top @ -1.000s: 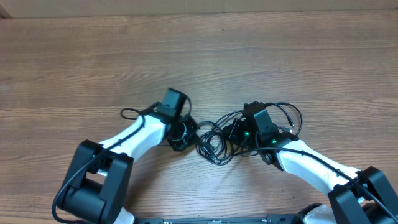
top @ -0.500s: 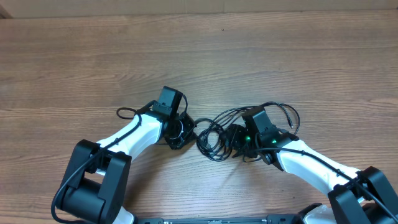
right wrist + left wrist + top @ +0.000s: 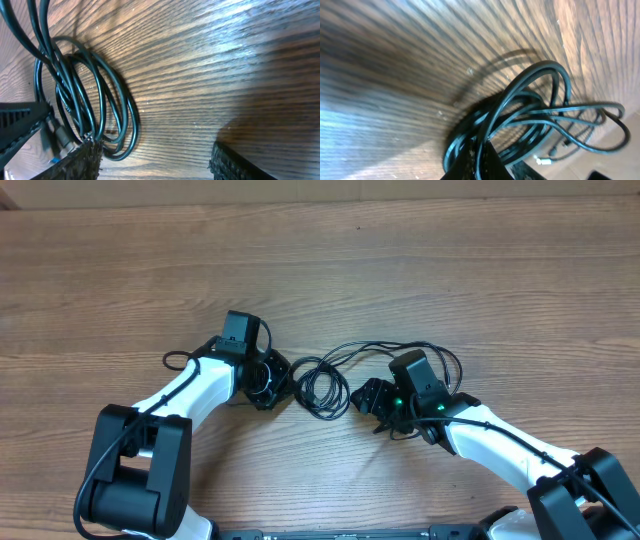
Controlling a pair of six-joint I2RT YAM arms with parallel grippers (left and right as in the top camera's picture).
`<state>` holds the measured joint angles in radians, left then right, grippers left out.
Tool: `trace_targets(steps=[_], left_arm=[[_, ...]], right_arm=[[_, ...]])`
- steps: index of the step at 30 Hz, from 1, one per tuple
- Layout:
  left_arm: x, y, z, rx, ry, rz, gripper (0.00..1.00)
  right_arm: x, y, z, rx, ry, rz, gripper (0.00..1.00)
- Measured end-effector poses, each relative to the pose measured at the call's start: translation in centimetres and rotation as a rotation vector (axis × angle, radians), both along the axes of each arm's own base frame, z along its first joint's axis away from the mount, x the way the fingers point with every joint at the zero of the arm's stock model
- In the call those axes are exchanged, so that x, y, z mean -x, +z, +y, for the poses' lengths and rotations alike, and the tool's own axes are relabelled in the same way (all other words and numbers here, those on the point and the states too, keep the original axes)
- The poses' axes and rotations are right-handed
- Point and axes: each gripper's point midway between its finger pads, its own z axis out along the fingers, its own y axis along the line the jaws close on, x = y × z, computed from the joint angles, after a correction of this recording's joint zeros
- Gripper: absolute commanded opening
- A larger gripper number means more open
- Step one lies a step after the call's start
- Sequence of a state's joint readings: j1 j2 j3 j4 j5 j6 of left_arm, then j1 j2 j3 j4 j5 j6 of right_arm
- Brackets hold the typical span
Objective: Untangle cables
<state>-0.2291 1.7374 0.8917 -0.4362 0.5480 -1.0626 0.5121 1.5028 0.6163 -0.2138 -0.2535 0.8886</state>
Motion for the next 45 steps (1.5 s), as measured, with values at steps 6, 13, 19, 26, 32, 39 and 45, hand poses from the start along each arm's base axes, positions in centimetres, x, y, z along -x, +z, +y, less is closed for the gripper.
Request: trace_targets(steps=[6,13,19,26,32,39,45], left_arm=[[1.2,0.5,-0.4,0.092,0.23,0.236,0.05],[-1.8,1.8,-0.5,0.159,0.122,0.03,0.04],[0.4,0.8,2.2,0.077,-0.132,-0.07,0.24],[1.9,-0.6,6.6,-0.17,-0.314,-0.112,1.0],[-0.5,-0.5,8.2,-0.289,-0.254,-0.178,0.75],[-1.9,1.1,3.0,-0.058,-0.333,-0.32,0.57],[-0.5,0.7,-0.8,-0.087,-0.408,-0.311,0.52]], right_arm=[[0.0,-0.3,-0.5,0.026,-0.012,0.001,0.68],[-0.1,-0.3,-0.6,0.033,-0.015,-0.002,0.69],[-0.1,-0.3,-0.6,0.034,-0.015,-0.002,0.7],[-0.1,-0.3,-0.6,0.035,-0.016,-0.005,0.7],[-0.2,-0.3,-0.6,0.033,-0.015,-0.008,0.74],[-0.3,-0.3,-0.7,0.037,-0.019,-0.013,0.74],[-0.3,-0.2,-0.7,0.037,-0.02,-0.014,0.75]])
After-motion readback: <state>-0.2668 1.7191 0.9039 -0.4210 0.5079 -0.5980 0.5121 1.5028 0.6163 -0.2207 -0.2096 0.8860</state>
